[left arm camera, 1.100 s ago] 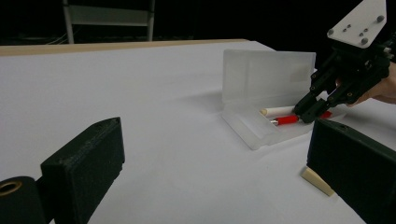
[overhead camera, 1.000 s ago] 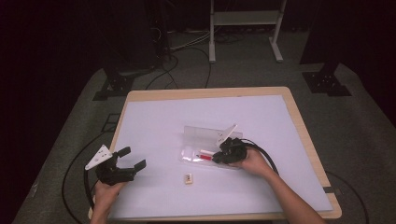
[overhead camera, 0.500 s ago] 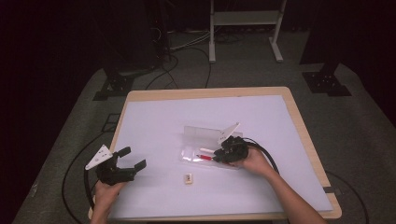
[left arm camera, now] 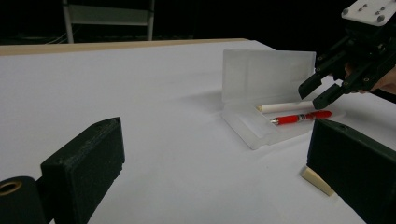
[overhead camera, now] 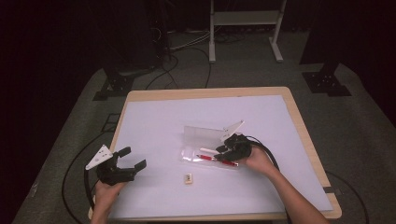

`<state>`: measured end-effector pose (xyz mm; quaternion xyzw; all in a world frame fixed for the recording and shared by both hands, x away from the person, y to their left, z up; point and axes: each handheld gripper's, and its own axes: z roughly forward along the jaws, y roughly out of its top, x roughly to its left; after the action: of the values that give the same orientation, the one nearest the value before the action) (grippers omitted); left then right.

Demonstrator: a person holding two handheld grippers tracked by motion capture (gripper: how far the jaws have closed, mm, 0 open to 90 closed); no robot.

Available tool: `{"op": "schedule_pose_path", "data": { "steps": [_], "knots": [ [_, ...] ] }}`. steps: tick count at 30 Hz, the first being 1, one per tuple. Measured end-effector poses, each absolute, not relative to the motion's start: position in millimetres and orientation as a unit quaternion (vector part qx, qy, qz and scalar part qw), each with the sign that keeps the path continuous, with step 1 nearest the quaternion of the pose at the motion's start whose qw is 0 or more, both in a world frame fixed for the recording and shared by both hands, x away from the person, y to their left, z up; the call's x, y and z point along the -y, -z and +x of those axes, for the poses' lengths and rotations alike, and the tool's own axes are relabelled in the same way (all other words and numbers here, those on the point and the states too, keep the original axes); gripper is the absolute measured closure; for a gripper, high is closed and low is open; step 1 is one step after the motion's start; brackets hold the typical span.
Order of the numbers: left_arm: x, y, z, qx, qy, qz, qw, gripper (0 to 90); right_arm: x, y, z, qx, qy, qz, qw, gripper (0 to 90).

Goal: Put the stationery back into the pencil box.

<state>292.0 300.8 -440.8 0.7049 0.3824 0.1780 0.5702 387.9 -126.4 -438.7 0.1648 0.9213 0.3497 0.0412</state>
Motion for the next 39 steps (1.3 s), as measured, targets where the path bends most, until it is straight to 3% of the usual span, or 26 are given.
{"op": "schedule_pose_path", "data": {
  "steps": [39],
  "knots": [
    [-300.5,440.6,291.8,-0.382,-0.179,0.705,0.570,3.6,118.1,413.5,364.9,-0.912,-0.382,0.149,0.026,44.7]
  ]
}}
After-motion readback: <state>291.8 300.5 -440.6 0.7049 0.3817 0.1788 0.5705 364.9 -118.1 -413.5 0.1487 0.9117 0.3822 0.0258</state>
